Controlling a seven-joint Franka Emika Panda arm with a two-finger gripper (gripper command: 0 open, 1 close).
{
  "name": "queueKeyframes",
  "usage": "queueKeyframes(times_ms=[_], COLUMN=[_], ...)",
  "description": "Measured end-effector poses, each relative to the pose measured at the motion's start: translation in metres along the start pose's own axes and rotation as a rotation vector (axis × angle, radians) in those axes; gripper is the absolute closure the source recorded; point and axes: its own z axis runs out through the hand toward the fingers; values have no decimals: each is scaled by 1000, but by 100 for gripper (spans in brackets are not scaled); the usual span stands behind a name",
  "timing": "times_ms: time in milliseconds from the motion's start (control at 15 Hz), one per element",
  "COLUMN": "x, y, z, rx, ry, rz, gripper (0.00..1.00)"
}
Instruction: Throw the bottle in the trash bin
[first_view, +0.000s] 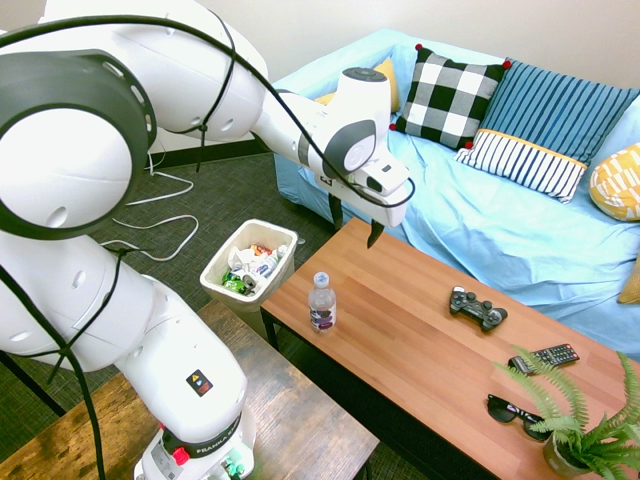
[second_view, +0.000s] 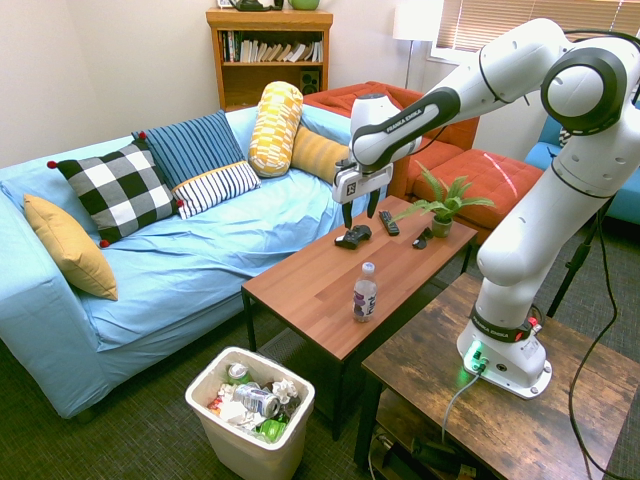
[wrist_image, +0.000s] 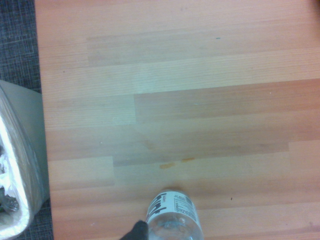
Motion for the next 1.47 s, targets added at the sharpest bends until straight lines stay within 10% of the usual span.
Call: queueKeyframes(times_ms=[1200,1267,1467], x=[-70,-69,-62], y=[11,11,12], z=[124,130,139], rx=[-150,-152,-151], ry=[-86,-85,-77], rz=[-1,3,17], gripper=[0,100,100])
